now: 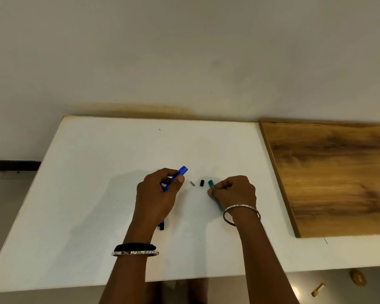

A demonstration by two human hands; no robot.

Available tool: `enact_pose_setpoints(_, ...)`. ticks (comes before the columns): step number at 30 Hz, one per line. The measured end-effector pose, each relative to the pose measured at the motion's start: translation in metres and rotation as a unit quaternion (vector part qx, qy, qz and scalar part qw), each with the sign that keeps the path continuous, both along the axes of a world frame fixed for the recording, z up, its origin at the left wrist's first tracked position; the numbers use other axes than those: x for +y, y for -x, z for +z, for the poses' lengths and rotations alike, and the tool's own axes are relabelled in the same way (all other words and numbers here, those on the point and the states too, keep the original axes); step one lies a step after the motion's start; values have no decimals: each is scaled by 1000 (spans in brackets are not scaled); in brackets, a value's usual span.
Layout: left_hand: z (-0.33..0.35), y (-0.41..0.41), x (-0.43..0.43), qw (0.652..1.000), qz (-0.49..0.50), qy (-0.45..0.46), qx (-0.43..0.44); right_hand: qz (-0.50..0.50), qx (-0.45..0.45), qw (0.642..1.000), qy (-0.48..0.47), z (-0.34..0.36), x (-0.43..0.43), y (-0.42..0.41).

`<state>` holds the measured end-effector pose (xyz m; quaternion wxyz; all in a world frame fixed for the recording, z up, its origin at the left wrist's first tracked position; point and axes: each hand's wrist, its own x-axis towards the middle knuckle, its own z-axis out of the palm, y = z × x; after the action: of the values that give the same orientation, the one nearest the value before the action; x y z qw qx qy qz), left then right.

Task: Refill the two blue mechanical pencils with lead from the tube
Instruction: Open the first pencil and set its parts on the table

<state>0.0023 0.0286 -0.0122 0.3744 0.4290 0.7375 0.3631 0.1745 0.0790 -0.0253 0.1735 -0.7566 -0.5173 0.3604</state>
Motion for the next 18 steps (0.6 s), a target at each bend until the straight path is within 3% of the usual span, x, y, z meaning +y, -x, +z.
enact_pose_setpoints(4,4,0,-1,997,-24,-5,-77,-22,198,980,-21,12,3,-4)
enact_pose_setpoints(9,11,-7,-1,983,-47,10,-178,24,403,915,0,22,1,2)
enact_pose_setpoints(18,9,-4,0,992,-24,-11,-123,78,426,899,-71,24,1,11)
